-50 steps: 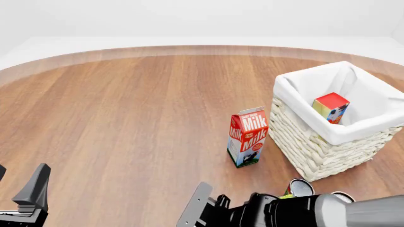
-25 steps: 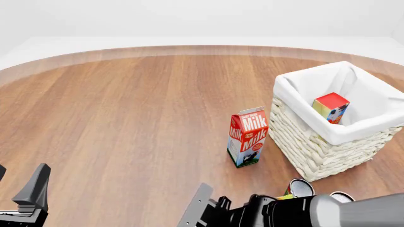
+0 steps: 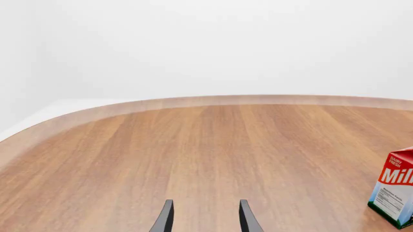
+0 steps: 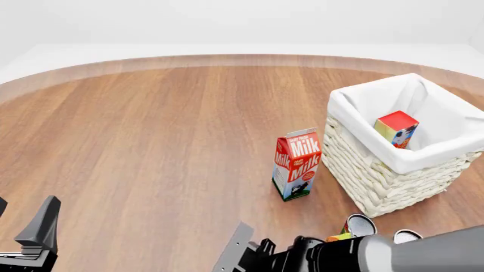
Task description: Pick up the cream cheese box and the butter, and put them in the basket.
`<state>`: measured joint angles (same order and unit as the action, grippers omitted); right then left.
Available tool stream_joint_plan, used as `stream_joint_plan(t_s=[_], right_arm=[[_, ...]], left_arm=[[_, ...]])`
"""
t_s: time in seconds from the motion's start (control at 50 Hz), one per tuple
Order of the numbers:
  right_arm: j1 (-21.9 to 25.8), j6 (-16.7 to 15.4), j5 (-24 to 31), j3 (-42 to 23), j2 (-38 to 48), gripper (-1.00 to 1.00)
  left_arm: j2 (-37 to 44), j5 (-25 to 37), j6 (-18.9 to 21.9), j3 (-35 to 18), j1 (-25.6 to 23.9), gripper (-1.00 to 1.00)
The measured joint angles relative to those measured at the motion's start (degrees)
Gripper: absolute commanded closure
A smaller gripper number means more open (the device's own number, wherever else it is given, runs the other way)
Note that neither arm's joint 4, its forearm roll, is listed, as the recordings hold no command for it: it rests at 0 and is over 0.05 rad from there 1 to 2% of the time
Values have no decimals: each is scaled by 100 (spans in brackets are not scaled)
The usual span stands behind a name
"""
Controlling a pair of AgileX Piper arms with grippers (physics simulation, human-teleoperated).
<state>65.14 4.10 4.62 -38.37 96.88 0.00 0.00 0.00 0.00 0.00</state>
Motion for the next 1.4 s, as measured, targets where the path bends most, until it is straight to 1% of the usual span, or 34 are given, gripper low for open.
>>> stream_joint_plan(t_s=[0.14, 0.16, 0.4, 0.6, 0.84, 1.1, 1.4], right_arm=[[9, 57, -56, 13, 57, -100], [8, 61, -67, 17, 64, 100], [-27, 16, -81, 58, 36, 100], [-53, -67, 16, 81, -166, 100], [-2, -162, 347, -46, -663, 100], [232, -159, 909, -486, -1328, 100], [310, -203, 1408, -926, -1936, 100]], left_arm=[[0, 0, 0, 0, 0, -100], [0, 0, 0, 0, 0, -100], [0, 0, 0, 0, 0, -100], [0, 0, 0, 0, 0, -100], [0, 0, 0, 0, 0, -100], [0, 0, 0, 0, 0, -100], [0, 0, 0, 0, 0, -100]])
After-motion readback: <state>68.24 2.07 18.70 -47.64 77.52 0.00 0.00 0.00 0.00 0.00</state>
